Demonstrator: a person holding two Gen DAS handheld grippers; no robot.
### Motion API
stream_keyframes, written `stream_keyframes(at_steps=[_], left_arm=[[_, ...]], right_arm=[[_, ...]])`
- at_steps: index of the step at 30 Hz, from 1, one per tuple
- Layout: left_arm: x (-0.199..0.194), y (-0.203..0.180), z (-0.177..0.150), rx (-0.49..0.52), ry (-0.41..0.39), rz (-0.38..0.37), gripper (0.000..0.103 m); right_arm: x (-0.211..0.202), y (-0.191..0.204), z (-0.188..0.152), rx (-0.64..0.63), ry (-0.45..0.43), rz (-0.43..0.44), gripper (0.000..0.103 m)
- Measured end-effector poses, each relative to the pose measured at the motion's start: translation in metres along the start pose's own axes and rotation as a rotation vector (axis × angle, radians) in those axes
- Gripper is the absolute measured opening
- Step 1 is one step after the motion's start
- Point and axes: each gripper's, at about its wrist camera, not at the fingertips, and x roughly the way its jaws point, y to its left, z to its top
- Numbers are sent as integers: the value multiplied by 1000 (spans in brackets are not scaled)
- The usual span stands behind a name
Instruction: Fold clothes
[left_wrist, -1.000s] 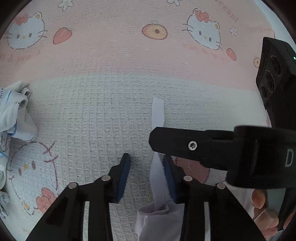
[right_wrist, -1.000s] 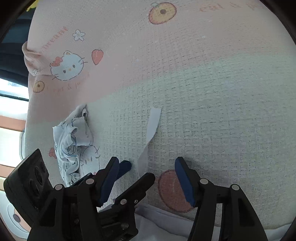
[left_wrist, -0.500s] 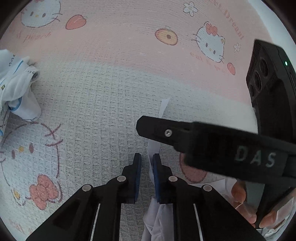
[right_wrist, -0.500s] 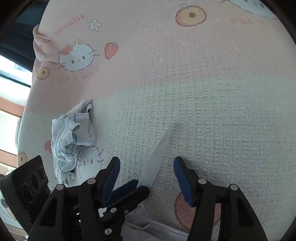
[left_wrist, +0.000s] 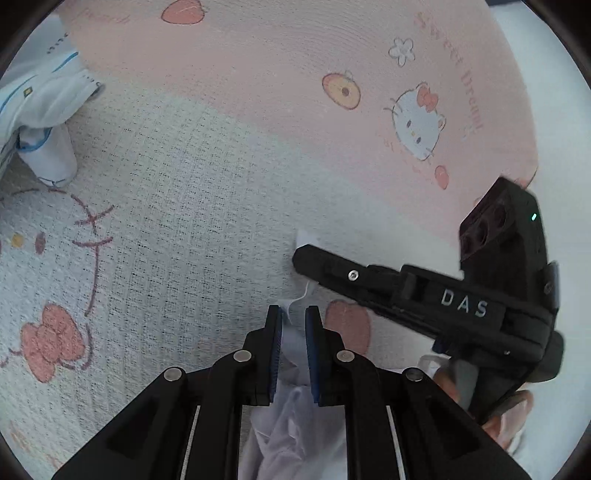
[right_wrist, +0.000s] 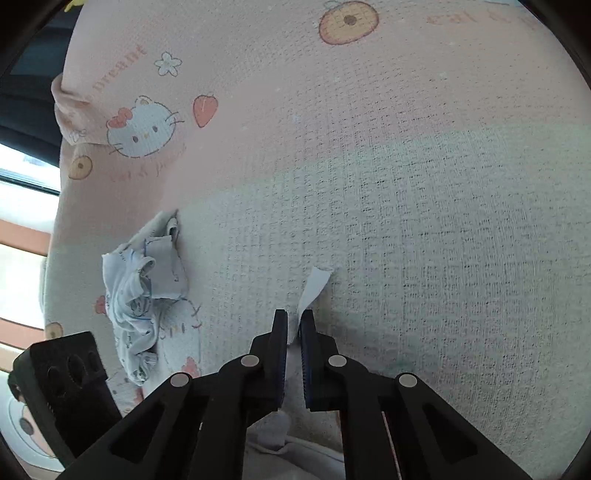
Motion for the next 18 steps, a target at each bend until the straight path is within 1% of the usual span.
stream_keyframes(at_steps=[1, 3, 4, 6, 9, 11, 12, 13, 14, 15, 16, 17, 18], left_arm=[[-3, -4, 0, -13, -21, -25, 11], [-17, -11, -1, -5, -47, -51, 11], [-21, -14, -1, 8, -45, -57, 11], [-28, -18, -2, 10, -37, -96, 11], [-32, -25, -5, 9, -20, -137, 11], [-38, -30, -8, 30, -33, -111, 11], [-29, -38, 2, 48, -38, -98, 11], [-36, -35, -3, 66, -33, -77, 12], [-33, -36, -2, 72, -13, -46, 15], [-29, -38, -2, 76, 7, -15, 26], [-28, -34, -2, 68, 20, -4, 36], [-27, -29, -1, 54, 23, -18, 59], [-26, -23, 0, 28, 23, -38, 72]], right_arm=[[-3, 1, -2, 3, 0, 36, 5], [-9, 4, -5, 8, -1, 99, 5], [-11, 6, -6, 13, -3, 127, 5], [-15, 9, -5, 33, 4, 192, 5], [-24, 19, -10, 21, 0, 253, 5], [-31, 26, -13, 4, -5, 278, 5], [-35, 28, -16, -9, -5, 277, 5], [-38, 30, -18, -20, -3, 275, 5], [-41, 31, -19, -30, -3, 262, 5], [-43, 31, -20, -40, -2, 243, 5], [-44, 30, -21, -49, 1, 224, 5], [-44, 29, -22, -53, 9, 215, 5], [-43, 27, -22, -50, 19, 208, 5]])
